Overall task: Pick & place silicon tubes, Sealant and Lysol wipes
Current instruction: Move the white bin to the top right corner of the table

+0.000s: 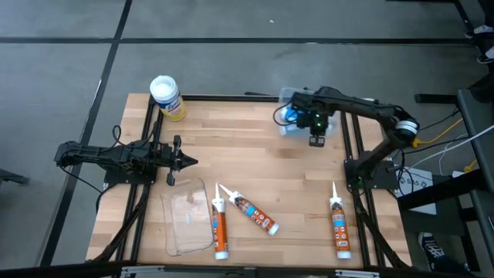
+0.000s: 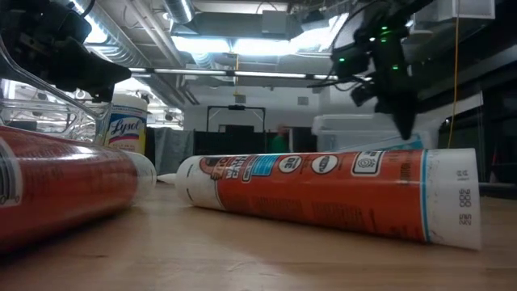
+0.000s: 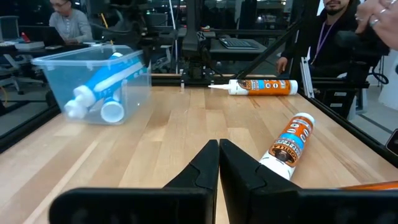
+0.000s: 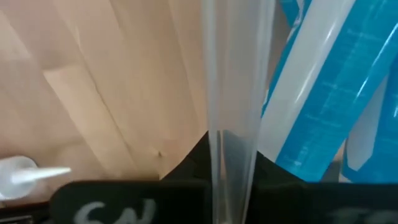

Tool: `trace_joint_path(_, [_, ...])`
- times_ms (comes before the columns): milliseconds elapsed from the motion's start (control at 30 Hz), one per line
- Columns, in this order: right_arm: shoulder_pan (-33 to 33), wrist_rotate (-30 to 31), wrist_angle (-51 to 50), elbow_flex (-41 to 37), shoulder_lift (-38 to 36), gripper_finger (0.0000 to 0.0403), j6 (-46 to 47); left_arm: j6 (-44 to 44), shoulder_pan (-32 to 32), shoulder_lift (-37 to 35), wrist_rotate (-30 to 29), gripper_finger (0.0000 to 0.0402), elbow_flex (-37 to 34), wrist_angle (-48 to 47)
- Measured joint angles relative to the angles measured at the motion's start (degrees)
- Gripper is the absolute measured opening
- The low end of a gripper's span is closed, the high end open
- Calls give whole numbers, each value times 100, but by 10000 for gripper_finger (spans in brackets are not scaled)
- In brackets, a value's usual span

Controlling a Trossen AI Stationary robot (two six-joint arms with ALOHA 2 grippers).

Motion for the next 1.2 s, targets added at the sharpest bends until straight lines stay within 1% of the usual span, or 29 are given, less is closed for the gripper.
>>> trace_joint_path(100, [-134,218,16,-364,-357,20,-34,0,0,-1,-2,13,1,0])
trace_joint_path(200, [-246,540,83,-602,-570,20,-270,0,0,1,0,11,1,0])
trace_joint_path(367, [-431,1258,122,-881,-654,19,-685,-1,0,1,0,8,-1,0])
trace_joint_path(500, [-501,1618,159,-968,-652,22,-685,1,2,1,0,12,-1,0])
trace_joint_path(767, [-496,1613,172,-960,-968,90,-424,0,0,-1,0,8,-1,0])
trace_joint_path(933, [-350,1644,196,-958,-1293,128,-137,-1,0,-1,0,11,-1,0])
trace_joint_path(1200, [47,1540,881,-947,-1933,172,-90,-1,0,-1,0,8,0,0])
